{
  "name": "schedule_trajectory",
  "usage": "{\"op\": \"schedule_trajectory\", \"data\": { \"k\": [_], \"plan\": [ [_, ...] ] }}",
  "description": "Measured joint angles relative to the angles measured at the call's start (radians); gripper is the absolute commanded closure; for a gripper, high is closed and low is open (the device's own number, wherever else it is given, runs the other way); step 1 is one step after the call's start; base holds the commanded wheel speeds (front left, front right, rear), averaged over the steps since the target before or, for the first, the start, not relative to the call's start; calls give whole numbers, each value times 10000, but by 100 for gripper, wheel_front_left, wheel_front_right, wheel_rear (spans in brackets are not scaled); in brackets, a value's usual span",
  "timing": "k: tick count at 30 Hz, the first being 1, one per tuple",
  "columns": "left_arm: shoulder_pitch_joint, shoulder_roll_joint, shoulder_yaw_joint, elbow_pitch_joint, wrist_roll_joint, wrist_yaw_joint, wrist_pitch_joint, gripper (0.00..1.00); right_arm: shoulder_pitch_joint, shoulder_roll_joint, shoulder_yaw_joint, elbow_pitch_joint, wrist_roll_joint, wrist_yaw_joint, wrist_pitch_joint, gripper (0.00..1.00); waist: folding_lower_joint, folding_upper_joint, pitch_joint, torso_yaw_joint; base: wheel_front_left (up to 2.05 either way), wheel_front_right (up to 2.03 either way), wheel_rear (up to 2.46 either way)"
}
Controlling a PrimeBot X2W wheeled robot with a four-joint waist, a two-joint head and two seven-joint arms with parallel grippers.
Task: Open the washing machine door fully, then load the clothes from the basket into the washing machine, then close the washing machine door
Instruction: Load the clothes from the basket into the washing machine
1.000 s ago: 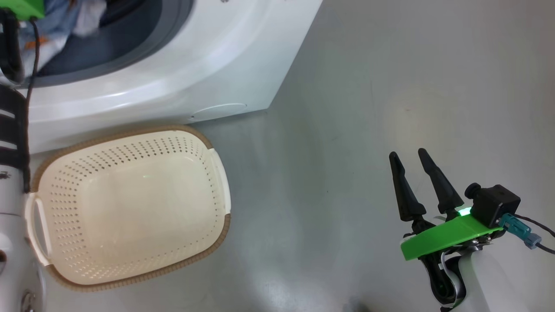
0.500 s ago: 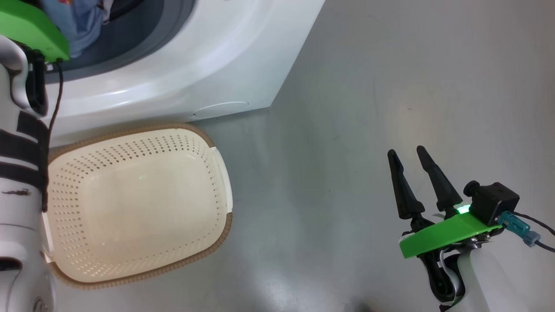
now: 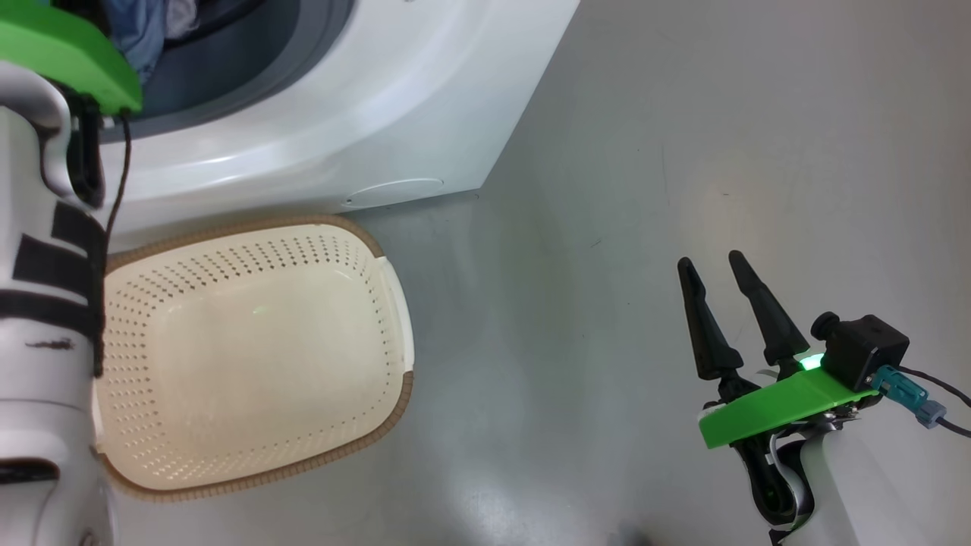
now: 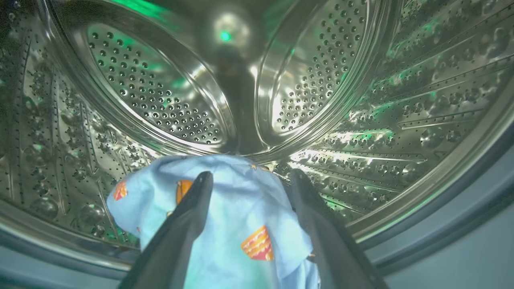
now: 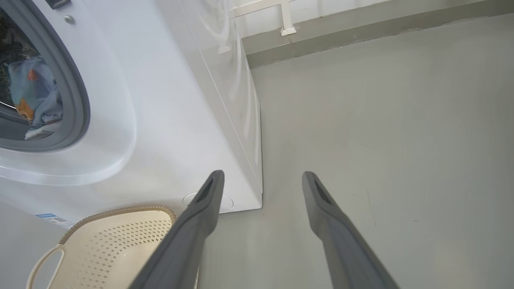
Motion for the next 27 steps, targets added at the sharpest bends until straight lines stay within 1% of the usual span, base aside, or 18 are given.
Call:
{"op": "schedule_trajectory", "data": {
  "k": [6, 8, 11, 27],
  "plan": [
    [340, -96, 82, -268, 4, -6, 0, 0, -1, -2, -13, 0, 0, 0, 0, 0, 0, 0, 21, 51, 0, 0, 0],
    [430, -125, 86, -368, 59, -90, 0, 0, -1, -6, -25, -4, 0, 0, 0, 0, 0, 0, 23, 73, 0, 0, 0],
    [610, -165, 115, -558, 63, -92, 0, 0, -1, -8, -52, -8, -2, 0, 0, 0, -1, 0, 12, 120, 0, 0, 0],
    [2127, -642, 420, -1879, 403, -104, 0, 0, 3, -121, -328, -29, -15, 0, 0, 0, 0, 0, -210, 538, 0, 0, 0]
  ]
}}
